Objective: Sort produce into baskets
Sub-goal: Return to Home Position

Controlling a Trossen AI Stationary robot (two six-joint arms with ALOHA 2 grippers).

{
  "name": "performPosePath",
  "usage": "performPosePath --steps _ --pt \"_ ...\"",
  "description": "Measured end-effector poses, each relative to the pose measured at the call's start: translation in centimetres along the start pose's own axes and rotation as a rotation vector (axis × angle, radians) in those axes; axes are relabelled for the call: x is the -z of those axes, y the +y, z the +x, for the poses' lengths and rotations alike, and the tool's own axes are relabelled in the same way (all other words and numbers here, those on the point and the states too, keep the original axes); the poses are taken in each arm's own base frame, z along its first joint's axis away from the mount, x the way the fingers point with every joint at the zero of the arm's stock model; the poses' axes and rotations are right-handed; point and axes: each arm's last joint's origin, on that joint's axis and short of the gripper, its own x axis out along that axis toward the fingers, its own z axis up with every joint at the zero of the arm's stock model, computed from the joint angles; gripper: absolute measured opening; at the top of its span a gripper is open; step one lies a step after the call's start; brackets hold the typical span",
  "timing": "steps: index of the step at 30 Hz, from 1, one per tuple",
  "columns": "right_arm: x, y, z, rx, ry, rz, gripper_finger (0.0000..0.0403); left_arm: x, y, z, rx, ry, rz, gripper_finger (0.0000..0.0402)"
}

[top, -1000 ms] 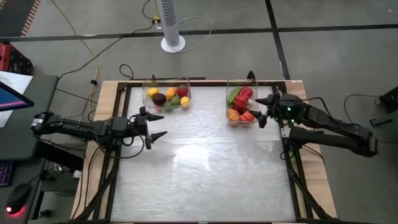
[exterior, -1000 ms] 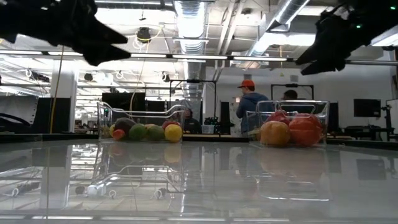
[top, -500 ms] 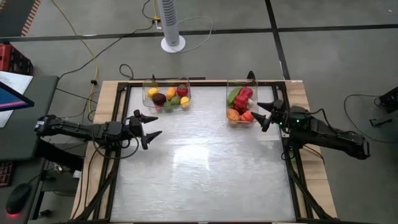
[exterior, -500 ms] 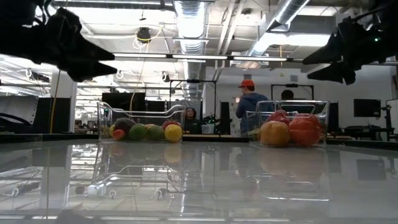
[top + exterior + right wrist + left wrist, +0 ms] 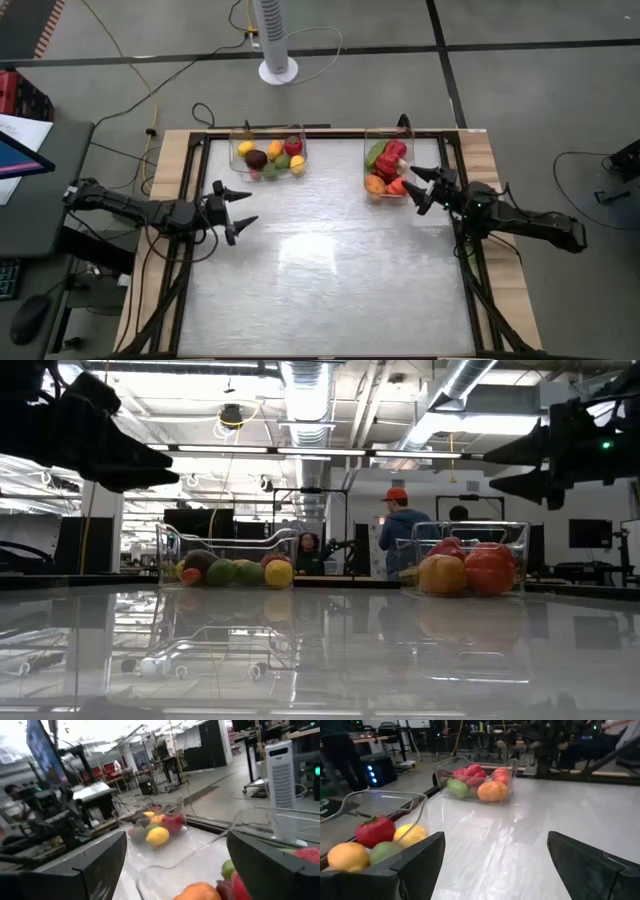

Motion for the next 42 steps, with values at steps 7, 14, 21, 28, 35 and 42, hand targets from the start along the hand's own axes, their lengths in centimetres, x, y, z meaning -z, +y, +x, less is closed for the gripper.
performPosePath --steps 7,14,21,28,35,42 --pt "0.1 0.0 0.0 0.003 0.01 -0.024 0.0369 0.7 -0.2 -0.1 0.039 0.024 0.049 0.0338" --pt "0.2 0.0 0.0 0.006 0.02 0.078 0.0369 2.0 -0.4 -0.1 0.124 0.068 0.047 0.0338" --pt "0.5 -0.1 0.0 0.015 0.045 0.09 0.0369 1.8 -0.5 -0.1 0.141 0.049 0.056 0.0338" --pt "0.6 -0.1 0.0 0.015 0.051 0.088 0.0369 2.1 -0.4 -0.1 0.106 0.079 0.074 0.0338" --pt "0.6 -0.1 0.0 0.015 0.056 0.086 0.0369 2.2 -0.4 -0.1 0.106 0.091 -0.1 0.0338" --pt "0.7 -0.2 0.0 0.016 0.059 0.085 0.0369 2.2 -0.4 -0.1 0.109 0.089 -0.061 0.0338"
